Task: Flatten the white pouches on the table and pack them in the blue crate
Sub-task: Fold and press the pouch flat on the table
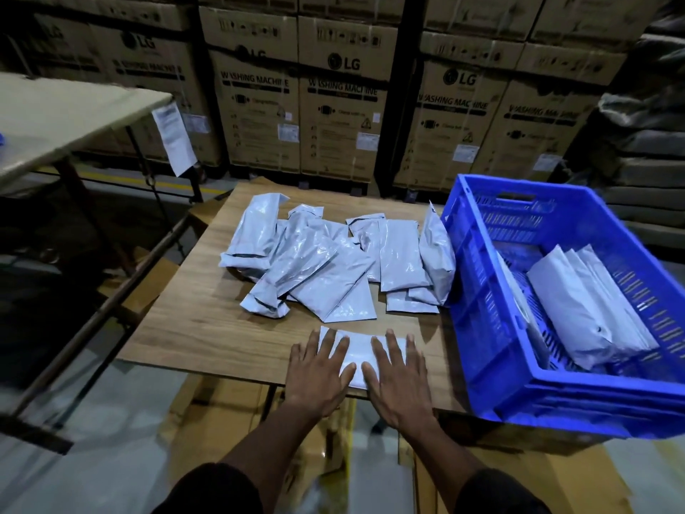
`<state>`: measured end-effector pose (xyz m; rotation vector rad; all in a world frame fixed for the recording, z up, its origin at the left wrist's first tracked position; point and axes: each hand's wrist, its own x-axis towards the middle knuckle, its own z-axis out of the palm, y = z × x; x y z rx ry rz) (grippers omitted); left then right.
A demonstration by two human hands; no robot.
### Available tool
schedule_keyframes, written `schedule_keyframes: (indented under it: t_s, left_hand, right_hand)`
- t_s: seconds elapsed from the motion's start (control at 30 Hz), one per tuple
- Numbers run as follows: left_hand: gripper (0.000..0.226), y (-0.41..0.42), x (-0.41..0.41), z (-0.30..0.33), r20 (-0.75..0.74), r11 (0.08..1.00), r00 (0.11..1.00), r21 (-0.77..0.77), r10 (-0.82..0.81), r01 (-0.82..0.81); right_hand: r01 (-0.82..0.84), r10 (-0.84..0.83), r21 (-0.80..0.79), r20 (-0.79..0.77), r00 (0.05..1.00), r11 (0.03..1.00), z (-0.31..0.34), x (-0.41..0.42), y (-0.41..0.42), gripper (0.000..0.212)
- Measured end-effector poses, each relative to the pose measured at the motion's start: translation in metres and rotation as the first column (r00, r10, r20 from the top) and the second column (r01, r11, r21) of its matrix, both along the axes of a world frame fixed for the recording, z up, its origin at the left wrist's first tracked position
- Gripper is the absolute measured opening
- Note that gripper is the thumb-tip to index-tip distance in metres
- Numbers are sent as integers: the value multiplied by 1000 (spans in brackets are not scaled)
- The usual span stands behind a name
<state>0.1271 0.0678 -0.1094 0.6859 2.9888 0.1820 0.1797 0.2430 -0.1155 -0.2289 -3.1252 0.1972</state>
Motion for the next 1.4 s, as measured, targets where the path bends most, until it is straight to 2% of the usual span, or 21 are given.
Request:
schedule_keyframes:
  t_s: [0.13,0.33,0.43,0.6,0.77,0.87,0.93,1.07,1.2,1.27,1.33,1.4]
  left_hand:
    - [77,1,0,-5,52,1000,999,9,-8,7]
    - [65,-1,-4,-11,-9,999,1000,22,-28,28]
    - [65,1,-3,-10,13,1000,1000,23,-8,7]
    - [62,-2,-4,-14,-34,998,999,50,-41,43]
    - [62,-2,-6,-16,-88,996,994,52,-66,70]
    - [64,-5,-11,-15,-50,996,997,59,-66,69]
    - [71,-7,-13,-10,1,994,996,61,-89,89]
    - [85,-13,-13,0,113,984,981,101,-156,144]
    - [72,-25,-11,-8,29,968,968,32,-248,247]
    - [77,-26,-14,-9,16,974,975,64,-221,219]
    - [82,-24,-16,-5,-2,974,979,101,-205,204]
    - [75,-24,-18,0,-56,967,980,163,-191,197]
  right_hand:
    - [11,-10,-23,19,1000,1000,-2,4,9,65]
    - [-9,12,-35,102,995,999,10,-2,9,66]
    - [-109,107,34,36,994,994,16,-5,8,64]
    - [-223,223,-5,9,975,975,3,-3,18,62]
    - [-234,236,-29,101,967,972,12,-7,19,66]
    - [-352,349,-10,170,922,936,22,-6,27,77]
    - [-459,442,84,163,882,885,23,-2,34,74]
    - [-472,458,44,181,870,880,31,-1,37,62]
    - [-449,440,8,184,879,893,43,-3,32,57]
    - [-451,439,19,194,877,893,43,0,29,57]
    - [-524,510,97,139,849,846,47,6,27,72]
    - [-638,633,235,105,767,733,50,13,25,92]
